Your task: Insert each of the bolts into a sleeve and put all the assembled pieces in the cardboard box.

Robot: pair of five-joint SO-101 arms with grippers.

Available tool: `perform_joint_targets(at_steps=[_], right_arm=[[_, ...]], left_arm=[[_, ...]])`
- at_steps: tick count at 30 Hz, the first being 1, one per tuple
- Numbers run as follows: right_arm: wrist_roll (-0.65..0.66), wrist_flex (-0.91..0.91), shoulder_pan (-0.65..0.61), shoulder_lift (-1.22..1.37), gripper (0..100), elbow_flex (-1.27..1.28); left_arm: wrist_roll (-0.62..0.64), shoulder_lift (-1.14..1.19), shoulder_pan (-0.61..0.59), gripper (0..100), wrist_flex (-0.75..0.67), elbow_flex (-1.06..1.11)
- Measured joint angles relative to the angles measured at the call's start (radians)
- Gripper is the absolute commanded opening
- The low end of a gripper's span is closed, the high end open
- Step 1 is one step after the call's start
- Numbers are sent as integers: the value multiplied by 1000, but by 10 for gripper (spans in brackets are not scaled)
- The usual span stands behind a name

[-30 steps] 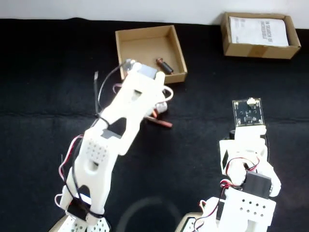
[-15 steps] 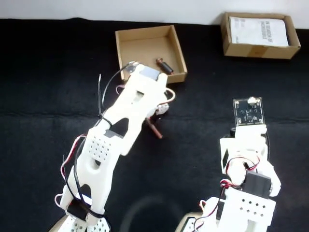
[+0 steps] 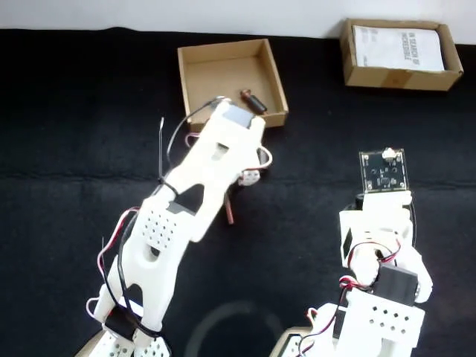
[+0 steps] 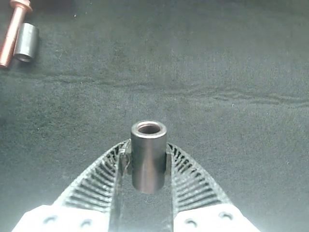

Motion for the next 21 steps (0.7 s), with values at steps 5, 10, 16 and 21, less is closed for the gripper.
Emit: perform_joint_targets(at_steps=[5,10,16,21], right_arm=[[0,-54,-83,0,9,84],[0,-210,-147,0,9,203],[0,-400,-153,0,8,265],[-92,-509,-209,0,8,287]], left_arm=[[-130,-115,72,9,14,8],[-221,-293,126,9,18,8],[-281,-410,118,9,21,8],[-278,-514,97,9,21,8]])
